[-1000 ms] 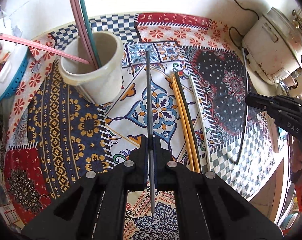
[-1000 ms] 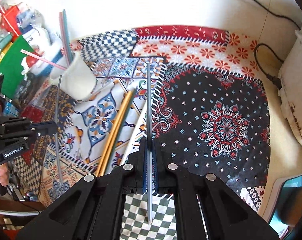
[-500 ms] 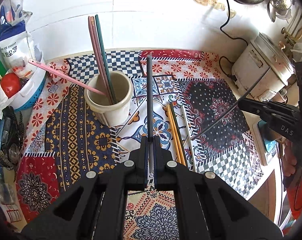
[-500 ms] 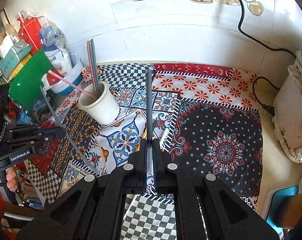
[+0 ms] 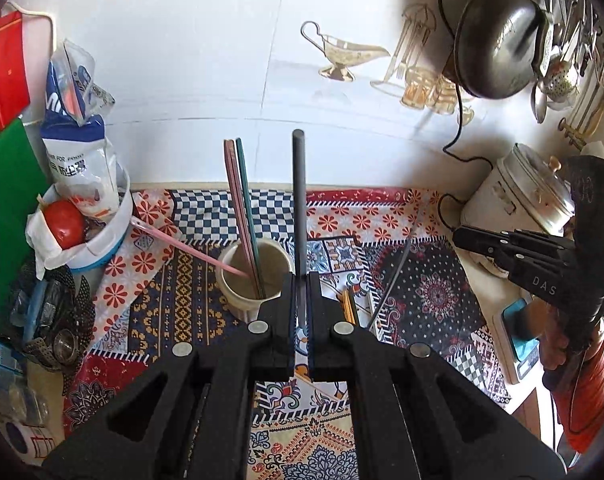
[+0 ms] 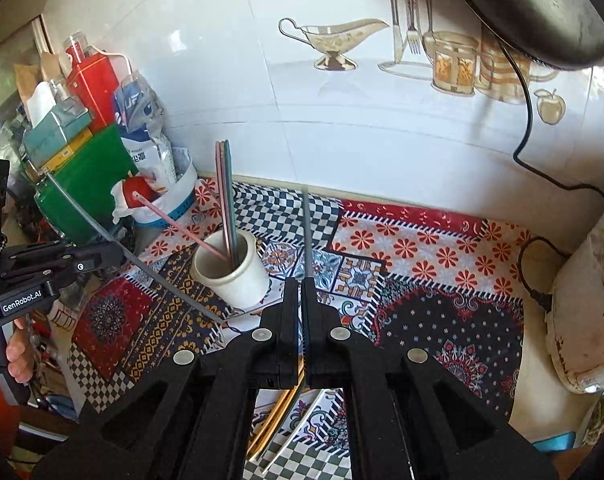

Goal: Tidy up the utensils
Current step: 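Lower grey stick into cup with left tool while right tool inserts dark stick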

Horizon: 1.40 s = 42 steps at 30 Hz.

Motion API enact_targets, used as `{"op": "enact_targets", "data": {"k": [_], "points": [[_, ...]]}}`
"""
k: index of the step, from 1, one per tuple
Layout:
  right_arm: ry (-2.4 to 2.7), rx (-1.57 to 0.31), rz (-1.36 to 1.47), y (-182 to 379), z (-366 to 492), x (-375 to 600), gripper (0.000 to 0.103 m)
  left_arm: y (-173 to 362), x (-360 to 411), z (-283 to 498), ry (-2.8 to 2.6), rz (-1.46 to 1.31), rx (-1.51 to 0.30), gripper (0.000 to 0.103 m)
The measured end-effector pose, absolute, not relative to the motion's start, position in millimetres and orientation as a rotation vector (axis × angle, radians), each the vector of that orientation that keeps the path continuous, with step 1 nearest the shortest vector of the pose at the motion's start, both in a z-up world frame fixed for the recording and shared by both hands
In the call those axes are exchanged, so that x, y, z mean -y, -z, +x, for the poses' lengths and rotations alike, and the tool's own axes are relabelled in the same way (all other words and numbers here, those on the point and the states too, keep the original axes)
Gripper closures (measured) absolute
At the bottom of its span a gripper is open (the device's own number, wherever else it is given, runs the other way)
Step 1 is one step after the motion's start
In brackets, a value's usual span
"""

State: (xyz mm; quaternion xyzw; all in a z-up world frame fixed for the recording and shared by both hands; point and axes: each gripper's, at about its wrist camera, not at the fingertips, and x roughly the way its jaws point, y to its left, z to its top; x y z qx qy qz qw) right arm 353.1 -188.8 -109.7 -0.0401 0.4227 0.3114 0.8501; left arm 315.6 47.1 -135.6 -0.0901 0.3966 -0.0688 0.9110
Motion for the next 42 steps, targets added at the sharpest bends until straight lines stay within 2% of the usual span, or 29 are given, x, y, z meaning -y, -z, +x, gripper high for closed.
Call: {"op": "enact_targets", "data": {"k": [5, 10, 12, 14, 16, 22, 27, 30, 32, 33, 38, 42], "points": [[-0.703, -0.874, -0.120, 106.7, 363.0, 170.0, 0.102, 119.2, -63.9, 319.9, 0.101, -0.205, -0.765, 0.101], [-0.709, -0.946, -0.159, 133.8, 384.7, 155.6, 0.101, 118.0, -76.7, 327.2, 0.063, -0.209, -0.753, 0.101], [-0.682, -0.993, -0.188, 152.7, 398.0, 149.5, 0.098, 122.2, -80.9, 331.4, 0.047, -0.209, -0.760, 0.101], [-0.655, -1.057, -0.204, 176.2, 414.3, 145.9, 0.087, 127.0, -85.0, 335.9, 0.039, -0.217, -0.771, 0.101], [-0.627, -1.117, -0.206, 200.3, 430.6, 146.2, 0.080, 132.2, -88.1, 340.8, 0.027, -0.217, -0.780, 0.101], [-0.511, -1.286, -0.195, 269.2, 475.8, 155.4, 0.080, 150.6, -90.4, 357.6, 0.022, -0.223, -0.832, 0.101], [-0.479, -1.354, -0.187, 298.4, 490.3, 157.4, 0.080, 167.2, -87.0, 371.6, 0.028, -0.220, -0.876, 0.101], [-0.476, -1.349, -0.217, 305.1, 490.7, 152.4, 0.084, 175.1, -84.4, 378.4, 0.030, -0.211, -0.896, 0.101], [-0.484, -1.352, -0.253, 309.3, 488.8, 146.5, 0.093, 179.9, -84.0, 382.5, 0.031, -0.208, -0.910, 0.101], [-0.477, -1.324, -0.279, 308.3, 486.4, 143.8, 0.094, 182.4, -83.5, 384.3, 0.033, -0.208, -0.917, 0.101], [-0.497, -1.274, -0.316, 305.0, 475.9, 132.1, 0.097, 192.1, -82.8, 390.7, 0.033, -0.201, -0.944, 0.101], [-0.519, -1.227, -0.239, 279.4, 467.6, 136.1, 0.097, 197.2, -81.6, 393.2, 0.040, -0.189, -0.964, 0.101]]}}
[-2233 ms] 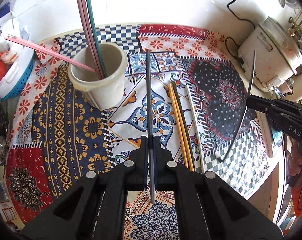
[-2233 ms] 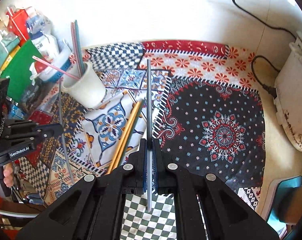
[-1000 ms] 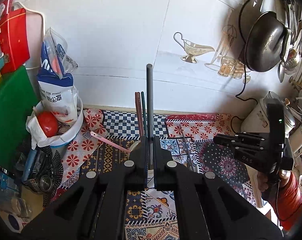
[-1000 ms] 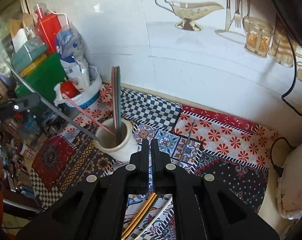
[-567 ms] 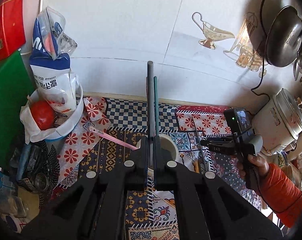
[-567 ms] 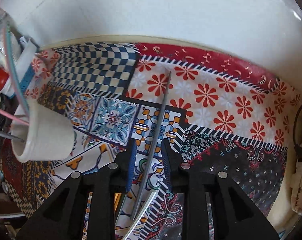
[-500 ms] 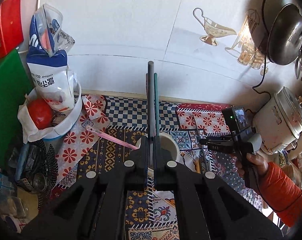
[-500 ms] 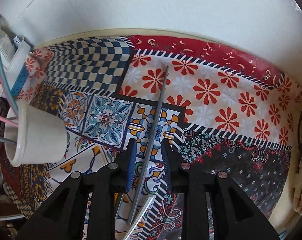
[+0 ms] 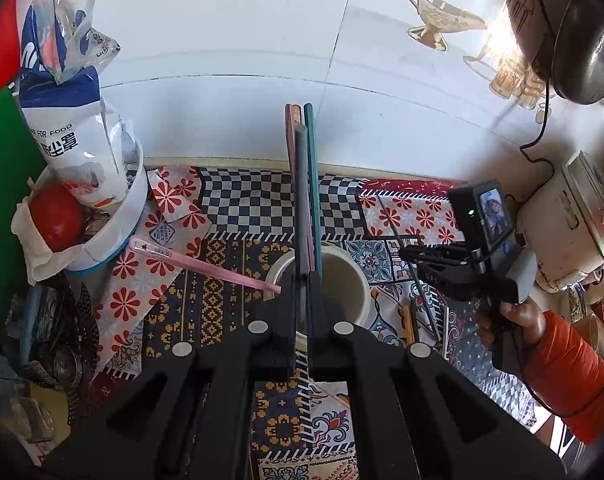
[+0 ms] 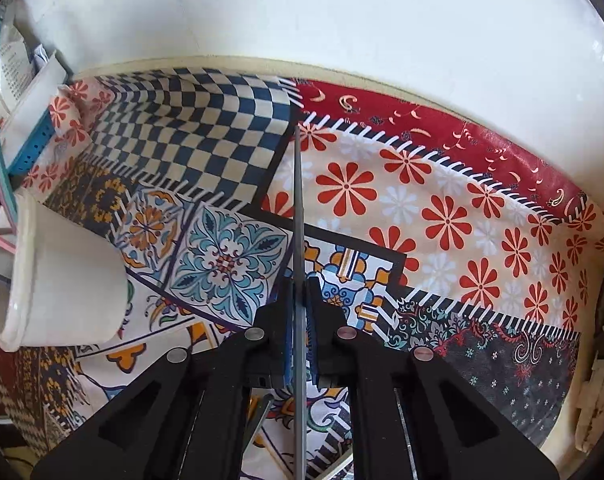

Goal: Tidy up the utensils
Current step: 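Lower grey stick into cup with left tool while right tool inserts dark stick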

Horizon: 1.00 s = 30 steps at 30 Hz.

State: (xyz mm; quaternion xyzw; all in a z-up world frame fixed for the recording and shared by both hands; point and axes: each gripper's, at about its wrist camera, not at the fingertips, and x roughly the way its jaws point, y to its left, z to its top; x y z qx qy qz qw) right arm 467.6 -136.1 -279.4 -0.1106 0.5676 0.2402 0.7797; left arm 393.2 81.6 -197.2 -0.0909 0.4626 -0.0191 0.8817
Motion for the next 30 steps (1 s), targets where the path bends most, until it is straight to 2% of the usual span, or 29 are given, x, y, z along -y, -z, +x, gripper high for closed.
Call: {"op": "enact_targets", "data": {"k": [9, 19, 24, 30], "points": [[-0.635, -1.027, -0.098, 179.7, 458.0, 150.0, 0.098, 198.1, -83.2, 396.9, 0.042, -0.199, -0.976, 0.101], [-0.803, -0.816, -0.048, 90.3, 443.1, 96.5, 0.098, 194.1, -84.5, 401.1, 0.021, -0.183, -0.971, 0.101], [-0.882, -0.790, -0.072, 82.5, 435.0, 78.0, 0.098, 198.4, -87.9, 405.4, 0.007, -0.189, -0.977, 0.101], [-0.942, -0.853, -0.125, 110.3, 420.9, 65.0, 0.098, 204.6, -91.3, 408.4, 0.003, -0.213, -0.986, 0.101]]}}
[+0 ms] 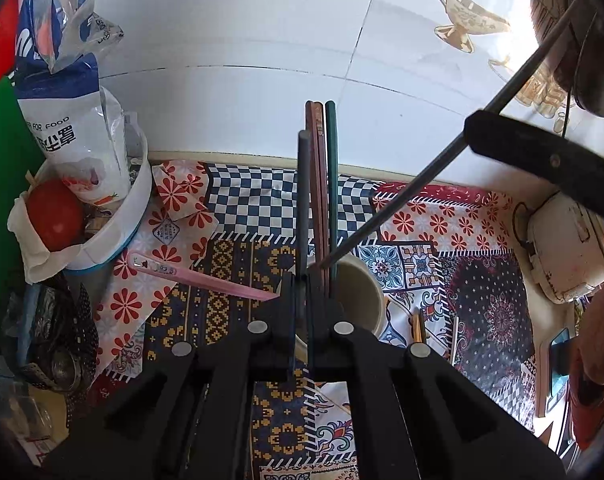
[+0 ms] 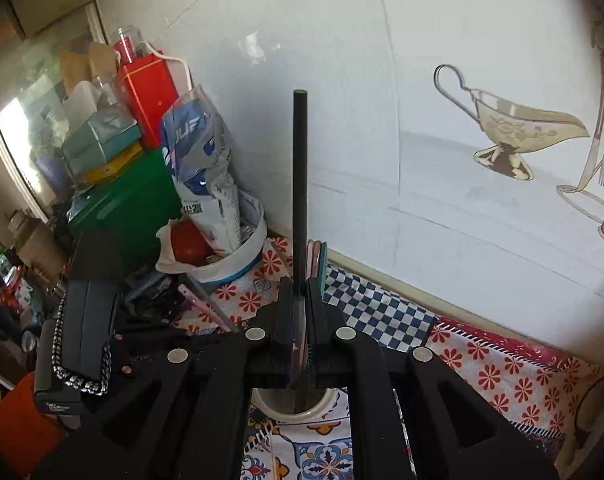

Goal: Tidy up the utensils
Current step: 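Lower grey stick into cup with left tool while right tool inserts dark stick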

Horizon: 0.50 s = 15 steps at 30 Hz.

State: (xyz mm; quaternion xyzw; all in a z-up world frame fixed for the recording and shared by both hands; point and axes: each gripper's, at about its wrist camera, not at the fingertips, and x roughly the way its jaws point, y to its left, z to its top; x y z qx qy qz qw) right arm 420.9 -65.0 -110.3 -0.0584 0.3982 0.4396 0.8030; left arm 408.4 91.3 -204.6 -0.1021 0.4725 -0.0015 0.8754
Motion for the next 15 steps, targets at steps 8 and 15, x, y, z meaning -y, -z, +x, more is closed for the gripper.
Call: {"op": "enact_targets", "data": {"k": [8, 15], "points": [[-0.944, -0.998, -0.193, 157.9, 420.8, 49.8, 0.098, 206.6, -89.1, 409.3, 0.003, -0.203, -0.991, 0.101], [-0.919, -1.056, -0.231, 176.6, 420.6, 46.8, 0.097, 197.4, -89.9, 404.0, -0.001, -0.214, -0.972, 0.098]]}}
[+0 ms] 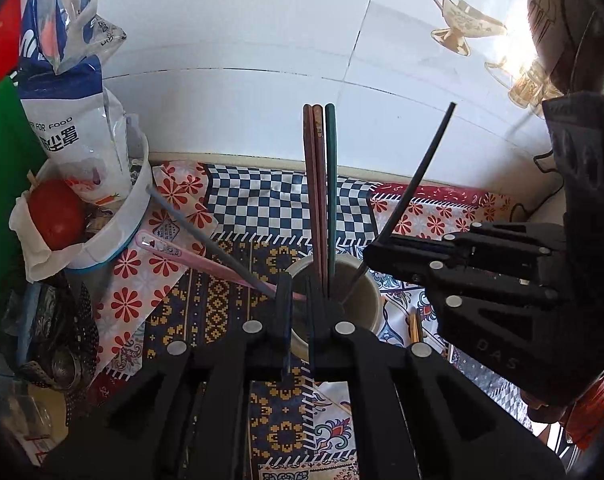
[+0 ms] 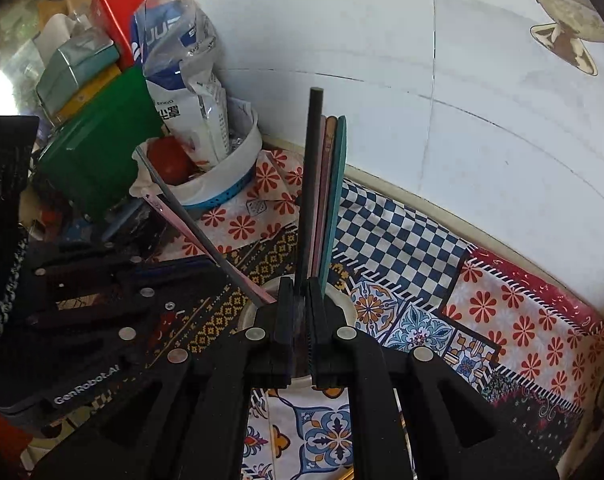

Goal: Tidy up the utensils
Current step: 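Grasp yellow chopstick with left tool while right tool grasps white stick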

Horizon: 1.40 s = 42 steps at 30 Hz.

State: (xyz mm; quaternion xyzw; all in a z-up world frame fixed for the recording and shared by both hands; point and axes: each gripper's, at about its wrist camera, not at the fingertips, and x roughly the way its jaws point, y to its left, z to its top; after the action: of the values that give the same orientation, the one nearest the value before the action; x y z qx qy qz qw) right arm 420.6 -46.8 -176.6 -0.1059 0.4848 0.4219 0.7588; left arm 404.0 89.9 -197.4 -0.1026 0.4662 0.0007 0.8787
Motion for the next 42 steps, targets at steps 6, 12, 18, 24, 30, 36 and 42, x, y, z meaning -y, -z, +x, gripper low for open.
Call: {"op": "enact_targets", "data": {"k": [6, 12, 18, 24, 30, 36, 42], "points": [[-0.894, -1.050, -0.262, 168.7, 414.0, 49.7, 0.097, 182.4, -90.2, 392.4, -0.009, -0.210, -0.943, 0.094], [-0.867, -1.007, -0.267, 149.5, 400.1, 64.8, 0.095, 167.0, -86.2, 376.0, -0.005, -0.200, -0.909, 0.086], [-0.806, -0.920, -0.259, 121.6, 376.7, 91.4, 0.080, 151.5, -70.7, 358.0, 0.007, -0.172, -0.871, 0.073], [-0.720, -0.864, -0.241, 110.0, 355.4, 127.0, 0.069, 149.0, -48.8, 344.1, 0.042, -0.150, -0.864, 0.061], [-0.621, -0.893, -0.227, 123.8, 339.9, 164.9, 0.067, 172.6, -17.7, 338.2, 0.113, -0.116, -0.924, 0.059], [-0.529, -1.009, -0.199, 162.9, 326.8, 202.6, 0.067, 218.1, 20.1, 337.0, 0.192, -0.060, -1.044, 0.059], [-0.456, -1.147, -0.181, 211.5, 314.8, 233.9, 0.067, 275.9, 51.7, 338.7, 0.264, -0.031, -1.183, 0.059]]}}
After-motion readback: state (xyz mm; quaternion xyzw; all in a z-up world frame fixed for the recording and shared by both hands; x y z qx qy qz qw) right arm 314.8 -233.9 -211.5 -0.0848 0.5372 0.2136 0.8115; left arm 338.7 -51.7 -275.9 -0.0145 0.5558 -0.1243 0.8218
